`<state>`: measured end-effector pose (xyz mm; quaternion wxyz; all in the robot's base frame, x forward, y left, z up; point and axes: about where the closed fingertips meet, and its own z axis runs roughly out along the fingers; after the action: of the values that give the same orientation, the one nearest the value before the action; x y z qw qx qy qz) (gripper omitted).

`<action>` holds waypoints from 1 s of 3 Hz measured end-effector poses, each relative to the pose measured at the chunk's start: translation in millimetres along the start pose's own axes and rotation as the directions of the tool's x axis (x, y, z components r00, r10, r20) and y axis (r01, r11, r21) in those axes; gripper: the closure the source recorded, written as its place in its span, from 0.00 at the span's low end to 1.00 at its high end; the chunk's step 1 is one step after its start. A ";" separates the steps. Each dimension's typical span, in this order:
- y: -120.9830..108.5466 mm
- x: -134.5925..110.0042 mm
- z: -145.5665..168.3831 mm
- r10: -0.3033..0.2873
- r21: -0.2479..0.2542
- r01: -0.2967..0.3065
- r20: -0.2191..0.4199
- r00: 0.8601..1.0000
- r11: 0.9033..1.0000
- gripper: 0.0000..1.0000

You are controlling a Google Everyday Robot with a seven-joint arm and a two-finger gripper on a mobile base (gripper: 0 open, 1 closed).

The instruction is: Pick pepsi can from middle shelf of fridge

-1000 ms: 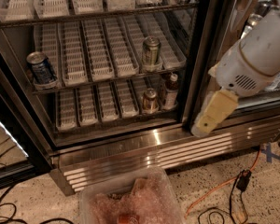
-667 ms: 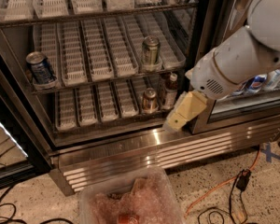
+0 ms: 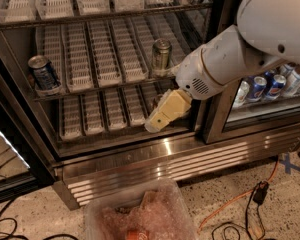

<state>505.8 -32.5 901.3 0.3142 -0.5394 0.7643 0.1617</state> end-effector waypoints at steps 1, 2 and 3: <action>-11.2 -13.5 5.2 -0.025 0.050 0.022 0.064 0.998 0.999 0.00; -26.8 -42.8 32.3 -0.033 0.099 0.014 0.190 0.981 0.995 0.00; -52.0 -85.9 60.9 -0.052 0.155 0.002 0.324 0.945 0.988 0.00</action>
Offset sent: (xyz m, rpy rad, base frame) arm 0.1239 0.0685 0.0425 0.3644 -0.4247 -0.1726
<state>591.5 46.2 916.7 0.4792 -0.4899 0.7043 0.1855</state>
